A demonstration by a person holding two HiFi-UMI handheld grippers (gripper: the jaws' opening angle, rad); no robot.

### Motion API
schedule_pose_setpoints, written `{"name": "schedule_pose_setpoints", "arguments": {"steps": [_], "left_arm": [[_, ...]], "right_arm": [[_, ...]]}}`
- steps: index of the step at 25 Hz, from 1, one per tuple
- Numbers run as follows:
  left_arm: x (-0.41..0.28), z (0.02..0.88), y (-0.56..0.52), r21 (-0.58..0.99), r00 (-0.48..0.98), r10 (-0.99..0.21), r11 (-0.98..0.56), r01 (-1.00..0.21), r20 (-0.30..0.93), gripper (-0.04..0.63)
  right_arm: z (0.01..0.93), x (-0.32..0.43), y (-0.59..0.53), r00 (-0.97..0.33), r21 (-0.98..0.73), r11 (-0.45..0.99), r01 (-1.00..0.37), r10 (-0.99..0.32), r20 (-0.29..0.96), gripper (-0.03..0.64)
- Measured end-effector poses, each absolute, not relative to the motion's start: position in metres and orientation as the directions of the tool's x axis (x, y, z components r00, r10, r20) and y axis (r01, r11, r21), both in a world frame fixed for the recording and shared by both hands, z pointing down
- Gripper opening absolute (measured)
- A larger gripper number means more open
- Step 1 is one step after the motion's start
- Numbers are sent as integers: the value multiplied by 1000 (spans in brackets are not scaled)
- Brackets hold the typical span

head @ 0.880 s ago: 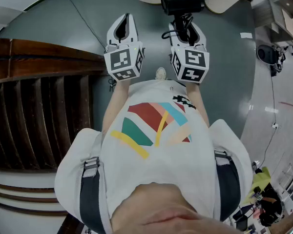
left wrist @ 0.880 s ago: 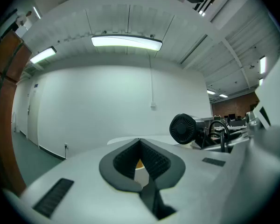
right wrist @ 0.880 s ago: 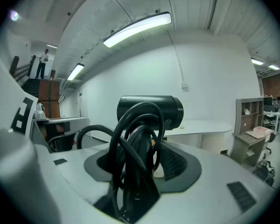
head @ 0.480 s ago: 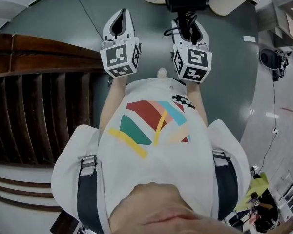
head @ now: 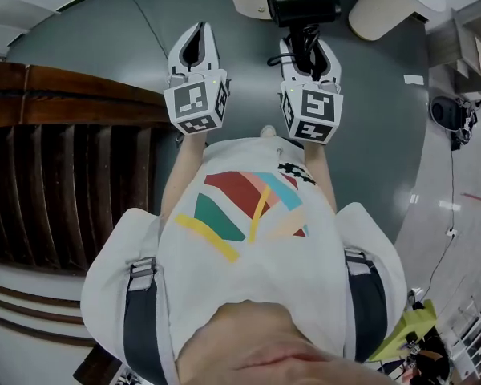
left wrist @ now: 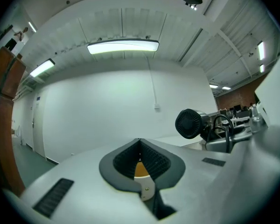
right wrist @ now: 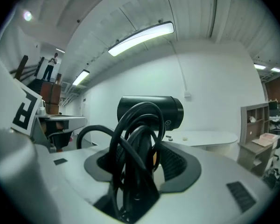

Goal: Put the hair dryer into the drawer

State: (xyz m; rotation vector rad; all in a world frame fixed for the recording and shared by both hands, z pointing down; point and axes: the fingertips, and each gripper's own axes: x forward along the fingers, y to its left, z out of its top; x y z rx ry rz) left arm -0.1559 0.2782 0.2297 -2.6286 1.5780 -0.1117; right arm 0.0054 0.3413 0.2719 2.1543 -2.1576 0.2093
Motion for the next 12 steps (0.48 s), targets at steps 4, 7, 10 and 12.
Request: {"name": "schedule_pose_setpoints", "arguments": {"steps": [4,7,10,12], "left_arm": [[-167,235,266,-162,428,-903,-428,-889,36,16],[-184,234,248,-114,383,-923,-384,-916,33,15],[-186,232,235,-116,362,-931,-364,-924,34,17],[-183,234,229,-112,359,-933,-361,-926,35,15]], "right_arm": [[280,5,325,-26,-45,18,-999,-982,186,241],[282,0,313,-43,-52,33,-998,-980,195,241],[283,4,299,-48,-52,38,-998,-977,209,241],[286,7,291,-51,-44,42,-998,-973,227,241]]}}
